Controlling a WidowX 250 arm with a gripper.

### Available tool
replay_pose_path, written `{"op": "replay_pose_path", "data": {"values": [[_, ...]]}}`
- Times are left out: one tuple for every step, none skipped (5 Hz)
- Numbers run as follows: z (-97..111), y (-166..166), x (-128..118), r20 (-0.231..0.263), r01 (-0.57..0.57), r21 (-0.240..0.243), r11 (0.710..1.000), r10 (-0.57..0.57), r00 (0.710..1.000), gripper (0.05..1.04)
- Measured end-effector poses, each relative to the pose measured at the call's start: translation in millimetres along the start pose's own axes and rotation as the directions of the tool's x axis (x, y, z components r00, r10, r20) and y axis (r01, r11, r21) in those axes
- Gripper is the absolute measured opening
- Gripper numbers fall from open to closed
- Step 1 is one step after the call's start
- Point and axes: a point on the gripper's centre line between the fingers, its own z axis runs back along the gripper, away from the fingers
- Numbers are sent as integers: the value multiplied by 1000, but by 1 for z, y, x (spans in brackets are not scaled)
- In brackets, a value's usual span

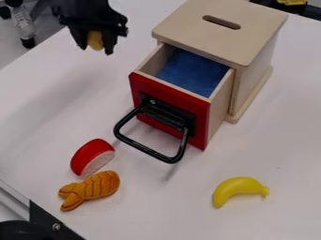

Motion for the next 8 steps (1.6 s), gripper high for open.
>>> {"op": "replay_pose_path", "data": {"values": [[-29, 6, -6, -46, -27, 1, 1000, 27, 999, 635], [-42, 10, -4, -81, -46, 4, 999, 46, 996, 635], [-52, 9, -7, -125, -56, -4, 998, 55, 991, 635], [-51, 9, -4, -121, -65, -17, 998, 62, 991, 635], [-55, 11, -6, -140, -66, -18, 998, 63, 988, 636], [-59, 13, -6, -160, -68, -9, 998, 66, 985, 635], [-63, 13, -4, -164, -71, -12, 997, 68, 984, 682], [-66, 11, -5, -185, -61, -23, 998, 56, 981, 956]]}}
